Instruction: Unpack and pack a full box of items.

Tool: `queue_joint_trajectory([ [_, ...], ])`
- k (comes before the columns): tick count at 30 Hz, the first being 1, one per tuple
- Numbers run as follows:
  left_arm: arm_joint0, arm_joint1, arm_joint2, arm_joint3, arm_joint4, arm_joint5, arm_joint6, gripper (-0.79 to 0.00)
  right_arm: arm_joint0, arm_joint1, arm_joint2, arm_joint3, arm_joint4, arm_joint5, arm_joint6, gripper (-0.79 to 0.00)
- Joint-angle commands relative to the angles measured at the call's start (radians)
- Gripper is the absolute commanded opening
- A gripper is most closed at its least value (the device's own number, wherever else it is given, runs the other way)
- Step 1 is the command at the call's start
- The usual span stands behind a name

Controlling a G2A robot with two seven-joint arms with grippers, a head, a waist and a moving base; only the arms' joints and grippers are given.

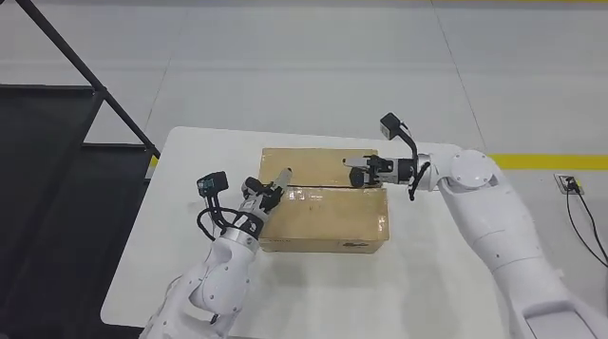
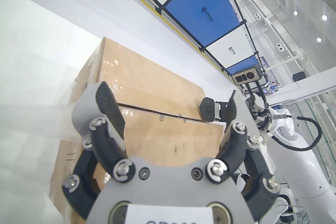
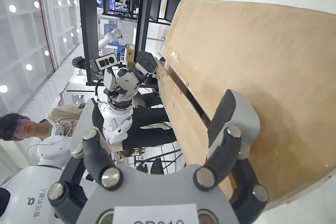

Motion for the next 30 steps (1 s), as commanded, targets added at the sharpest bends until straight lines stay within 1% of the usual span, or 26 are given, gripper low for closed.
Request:
queue_joint_trajectory([
  [1, -0.001, -0.003, -0.001, 0.003, 0.006, 0.000, 0.006, 0.000, -0.001, 0.000, 0.000, 0.002, 0.007, 0.000, 0.006, 0.000],
  [7, -0.001, -0.013, -0.004, 0.011, 0.014, 0.007, 0.029, 0.000, 0.001, -0.002, -0.011, 0.010, 0.011, 0.016, 0.002, 0.000],
  [10, 0.002, -0.018, -0.023, -0.006, -0.016, 0.006, 0.047, 0.000, -0.002, -0.004, -0.017, 0.015, 0.014, 0.008, 0.002, 0.000],
  [14, 0.018, -0.018, -0.076, -0.043, -0.045, -0.006, 0.056, 0.000, -0.007, -0.004, -0.008, 0.028, 0.034, -0.017, -0.027, 0.000],
  [20, 0.059, -0.013, -0.177, -0.114, -0.086, -0.035, 0.062, 0.000, -0.004, -0.004, -0.006, 0.037, 0.046, -0.003, -0.037, 0.000],
  [21, 0.070, -0.012, -0.192, -0.129, -0.086, -0.050, 0.057, 0.000, -0.006, -0.004, -0.004, 0.033, 0.057, -0.009, -0.036, 0.000],
  [24, 0.118, -0.004, -0.223, -0.170, -0.084, -0.128, -0.015, 0.000, -0.008, -0.004, 0.004, 0.021, 0.081, -0.026, -0.033, 0.000],
  [26, 0.148, 0.001, -0.232, -0.181, -0.069, -0.180, -0.069, 0.000, -0.014, -0.003, 0.011, 0.007, 0.104, -0.032, -0.025, 0.000],
  [28, 0.169, 0.005, -0.236, -0.180, -0.042, -0.214, -0.089, 0.000, -0.021, -0.001, 0.019, -0.010, 0.129, -0.034, -0.010, 0.000],
  [30, 0.183, 0.004, -0.234, -0.174, -0.028, -0.231, -0.085, 0.000, -0.033, 0.002, 0.026, -0.037, 0.143, -0.043, 0.010, 0.000],
])
